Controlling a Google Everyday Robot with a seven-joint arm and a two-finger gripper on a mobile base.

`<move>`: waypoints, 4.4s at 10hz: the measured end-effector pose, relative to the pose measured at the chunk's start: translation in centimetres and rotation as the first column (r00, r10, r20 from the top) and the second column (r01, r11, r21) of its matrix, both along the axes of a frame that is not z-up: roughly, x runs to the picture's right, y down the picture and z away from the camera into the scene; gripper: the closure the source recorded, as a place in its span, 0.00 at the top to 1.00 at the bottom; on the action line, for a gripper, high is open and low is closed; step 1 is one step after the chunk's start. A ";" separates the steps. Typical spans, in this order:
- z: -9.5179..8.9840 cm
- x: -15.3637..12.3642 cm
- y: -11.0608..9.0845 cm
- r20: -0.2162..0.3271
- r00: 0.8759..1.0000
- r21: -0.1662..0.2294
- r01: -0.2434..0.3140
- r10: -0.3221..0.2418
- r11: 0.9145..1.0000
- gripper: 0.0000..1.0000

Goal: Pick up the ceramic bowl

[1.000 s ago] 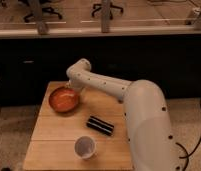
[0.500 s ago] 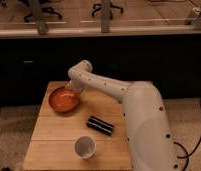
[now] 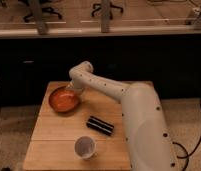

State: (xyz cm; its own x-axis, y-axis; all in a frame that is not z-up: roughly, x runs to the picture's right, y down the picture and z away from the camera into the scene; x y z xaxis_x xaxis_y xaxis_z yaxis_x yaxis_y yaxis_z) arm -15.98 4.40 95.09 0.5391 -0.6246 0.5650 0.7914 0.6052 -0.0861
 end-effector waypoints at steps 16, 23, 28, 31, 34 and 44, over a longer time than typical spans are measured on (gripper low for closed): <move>2.1 -0.6 0.3 0.031 0.999 -0.017 -0.013 0.013 1.000 0.66; 2.5 -0.7 0.1 0.038 0.999 -0.014 -0.018 0.018 1.000 0.59; 2.7 -0.8 -0.3 0.041 0.999 -0.008 -0.017 0.017 1.000 0.48; 2.8 -0.9 -0.4 0.045 0.999 0.000 -0.018 0.018 1.000 0.28; 2.9 -0.8 -0.9 0.045 0.999 0.007 -0.023 0.023 1.000 0.27; 1.9 -0.5 -2.3 0.043 0.998 0.040 -0.044 0.043 0.998 0.07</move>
State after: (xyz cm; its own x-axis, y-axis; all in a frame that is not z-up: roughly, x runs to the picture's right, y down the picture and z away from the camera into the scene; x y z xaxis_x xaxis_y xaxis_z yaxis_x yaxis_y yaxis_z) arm -16.47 2.14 97.01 0.5424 -0.6243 0.5622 0.7667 0.6414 -0.0275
